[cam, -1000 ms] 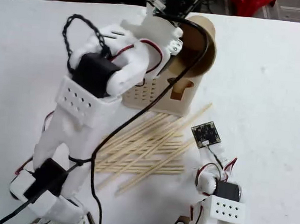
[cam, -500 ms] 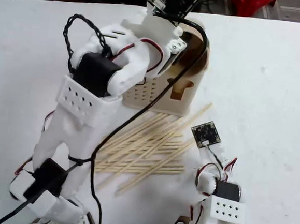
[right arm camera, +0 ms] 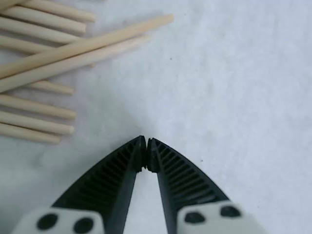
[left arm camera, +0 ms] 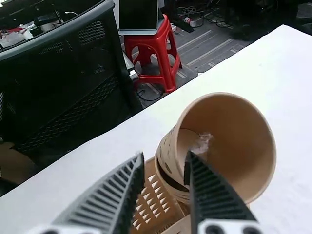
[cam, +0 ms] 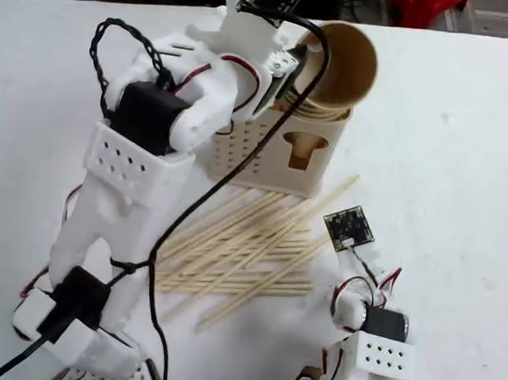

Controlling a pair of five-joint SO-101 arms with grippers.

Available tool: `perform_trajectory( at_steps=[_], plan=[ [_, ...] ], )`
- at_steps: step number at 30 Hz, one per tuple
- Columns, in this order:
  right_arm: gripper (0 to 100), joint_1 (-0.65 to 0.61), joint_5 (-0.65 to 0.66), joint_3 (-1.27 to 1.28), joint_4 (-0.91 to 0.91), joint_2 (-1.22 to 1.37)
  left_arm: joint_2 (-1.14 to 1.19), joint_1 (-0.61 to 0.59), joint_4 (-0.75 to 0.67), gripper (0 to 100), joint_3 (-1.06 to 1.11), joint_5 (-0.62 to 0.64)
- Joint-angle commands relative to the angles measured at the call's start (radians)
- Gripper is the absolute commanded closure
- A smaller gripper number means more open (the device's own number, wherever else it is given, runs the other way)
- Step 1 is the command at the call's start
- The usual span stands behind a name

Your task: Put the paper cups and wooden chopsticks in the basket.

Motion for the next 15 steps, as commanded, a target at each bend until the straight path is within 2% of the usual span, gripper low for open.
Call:
perform_trajectory(
  at_steps=[1, 8, 15],
  plan=[
    [97.8, -0.01, 0.002, -0.003, -0.012, 0.004, -0.039, -0.01, -0.021, 85, -0.002, 0.008],
    [97.8, -0.01, 0.002, -0.002, -0.012, 0.004, -0.033, -0.015, -0.029, 85, 0.005, 0.006],
    [97.8, -0.01, 0.002, -0.002, -0.012, 0.004, 0.085, -0.015, -0.081, 85, -0.005, 0.006]
  ],
)
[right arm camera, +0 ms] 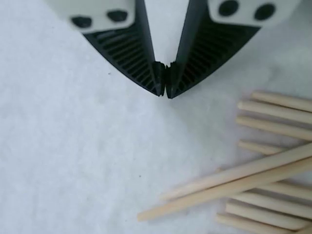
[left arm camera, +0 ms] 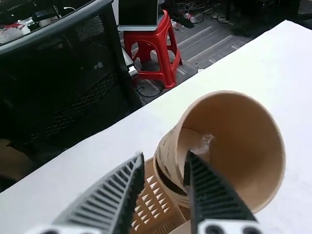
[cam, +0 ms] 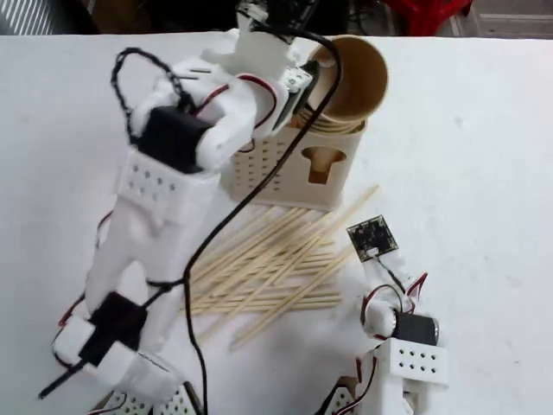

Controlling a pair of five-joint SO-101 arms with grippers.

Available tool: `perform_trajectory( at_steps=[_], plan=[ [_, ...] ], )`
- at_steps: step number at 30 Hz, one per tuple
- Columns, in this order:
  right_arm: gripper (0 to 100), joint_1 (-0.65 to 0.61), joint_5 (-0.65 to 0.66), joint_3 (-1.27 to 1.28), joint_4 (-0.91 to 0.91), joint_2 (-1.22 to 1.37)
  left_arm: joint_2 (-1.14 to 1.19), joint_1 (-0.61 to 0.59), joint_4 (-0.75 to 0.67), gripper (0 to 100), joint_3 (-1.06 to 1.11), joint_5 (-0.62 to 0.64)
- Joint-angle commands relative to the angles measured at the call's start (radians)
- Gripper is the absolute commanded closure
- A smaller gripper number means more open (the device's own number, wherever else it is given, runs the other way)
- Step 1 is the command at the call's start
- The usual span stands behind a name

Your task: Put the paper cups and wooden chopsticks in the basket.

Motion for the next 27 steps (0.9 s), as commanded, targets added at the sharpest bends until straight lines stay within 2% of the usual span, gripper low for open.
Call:
perform_trajectory(
  at_steps=[1, 7, 17, 23, 27],
  plan=[
    [97.8, -0.01, 0.002, -0.005, -0.012, 0.004, 0.047, -0.012, -0.066, 85, -0.012, 0.006],
    [97.8, -0.01, 0.002, -0.005, -0.012, 0.004, 0.134, -0.013, -0.157, 85, -0.014, 0.005],
    [97.8, -0.01, 0.002, -0.005, -0.012, 0.004, 0.197, -0.016, -0.196, 85, -0.049, 0.005],
    [97.8, -0.01, 0.002, -0.005, -0.012, 0.004, 0.202, -0.015, -0.144, 85, -0.232, 0.005],
    [97.8, -0.01, 0.002, -0.005, -0.012, 0.004, 0.202, -0.016, -0.117, 85, -0.27, 0.005]
  ],
)
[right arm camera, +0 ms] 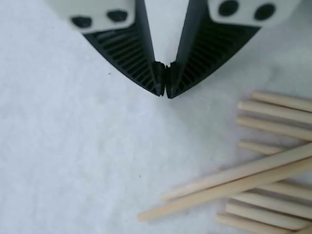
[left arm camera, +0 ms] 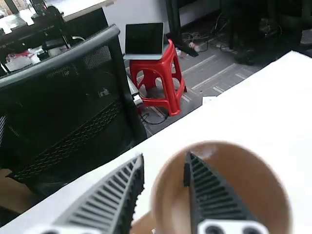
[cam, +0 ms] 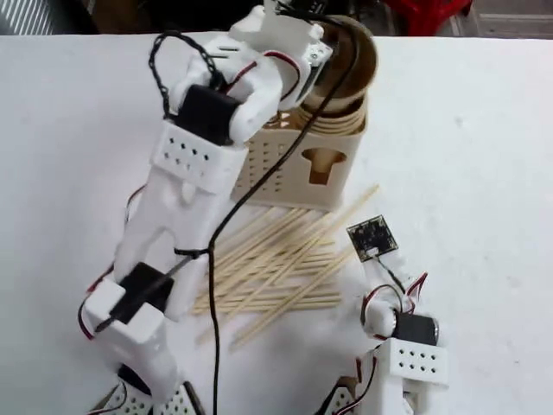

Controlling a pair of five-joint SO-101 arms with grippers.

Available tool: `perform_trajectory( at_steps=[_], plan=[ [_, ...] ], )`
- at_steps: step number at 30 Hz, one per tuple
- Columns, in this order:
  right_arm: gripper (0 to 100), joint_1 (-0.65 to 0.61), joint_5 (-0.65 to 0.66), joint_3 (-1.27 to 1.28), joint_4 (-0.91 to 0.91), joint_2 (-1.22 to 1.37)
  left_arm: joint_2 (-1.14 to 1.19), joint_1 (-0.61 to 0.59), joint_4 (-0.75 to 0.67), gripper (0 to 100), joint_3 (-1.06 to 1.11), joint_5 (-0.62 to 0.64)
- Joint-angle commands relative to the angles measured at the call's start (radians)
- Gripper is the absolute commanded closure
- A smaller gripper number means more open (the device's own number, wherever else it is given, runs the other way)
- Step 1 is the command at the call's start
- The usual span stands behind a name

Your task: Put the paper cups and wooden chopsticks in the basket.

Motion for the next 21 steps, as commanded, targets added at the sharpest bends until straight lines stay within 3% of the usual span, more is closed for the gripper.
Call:
perform_trajectory(
  at_steps=[1, 21],
  plan=[
    [97.8, -0.01, 0.002, -0.005, -0.012, 0.004, -0.008, -0.013, 0.017, 85, -0.057, 0.005],
    [97.8, -0.01, 0.002, -0.005, -0.012, 0.004, 0.311, 0.01, 0.123, 85, -0.058, 0.006]
  ],
)
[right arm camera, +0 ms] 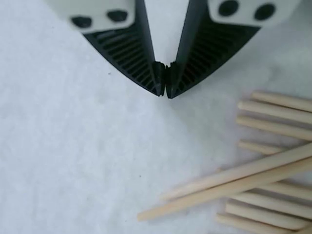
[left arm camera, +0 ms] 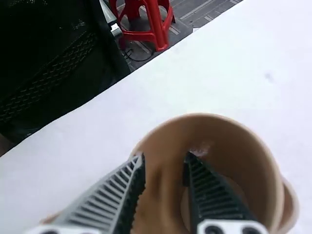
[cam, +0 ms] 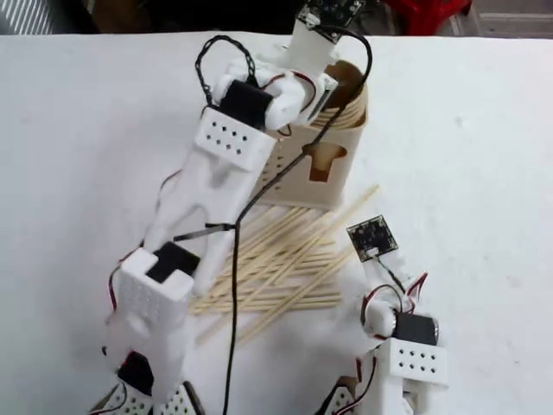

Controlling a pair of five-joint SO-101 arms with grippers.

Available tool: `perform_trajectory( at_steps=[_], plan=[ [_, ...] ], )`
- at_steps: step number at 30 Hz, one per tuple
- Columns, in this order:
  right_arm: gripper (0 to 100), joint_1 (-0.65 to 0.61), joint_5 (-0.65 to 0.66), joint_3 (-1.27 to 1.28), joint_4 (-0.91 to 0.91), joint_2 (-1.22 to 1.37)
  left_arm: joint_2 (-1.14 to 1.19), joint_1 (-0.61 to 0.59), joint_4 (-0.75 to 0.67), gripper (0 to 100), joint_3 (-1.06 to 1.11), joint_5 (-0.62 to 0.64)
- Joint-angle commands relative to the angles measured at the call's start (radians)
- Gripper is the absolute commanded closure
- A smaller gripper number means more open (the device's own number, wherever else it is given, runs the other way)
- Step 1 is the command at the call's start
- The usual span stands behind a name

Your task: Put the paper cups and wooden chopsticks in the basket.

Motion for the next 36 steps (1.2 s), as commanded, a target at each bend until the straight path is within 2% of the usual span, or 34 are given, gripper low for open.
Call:
perform_trajectory(
  at_steps=[1, 8, 19, 24, 28, 36],
  plan=[
    [97.8, -0.01, 0.002, -0.005, -0.012, 0.004, 0.022, 0.012, 0.041, 85, 0.002, 0.005],
    [97.8, -0.01, 0.002, -0.005, -0.012, 0.004, 0.039, 0.019, 0.044, 85, -0.011, 0.003],
    [97.8, -0.01, 0.002, -0.005, -0.012, 0.004, -0.14, 0.028, 0.077, 85, -0.11, -0.005],
    [97.8, -0.01, 0.002, -0.005, -0.012, 0.004, -0.105, 0.027, 0.117, 85, -0.078, -0.031],
    [97.8, -0.01, 0.002, -0.005, -0.012, 0.004, -0.027, 0.027, 0.114, 85, -0.008, -0.031],
    [97.8, -0.01, 0.002, -0.005, -0.012, 0.004, 0.065, 0.028, 0.1, 85, -0.006, -0.032]
  ],
)
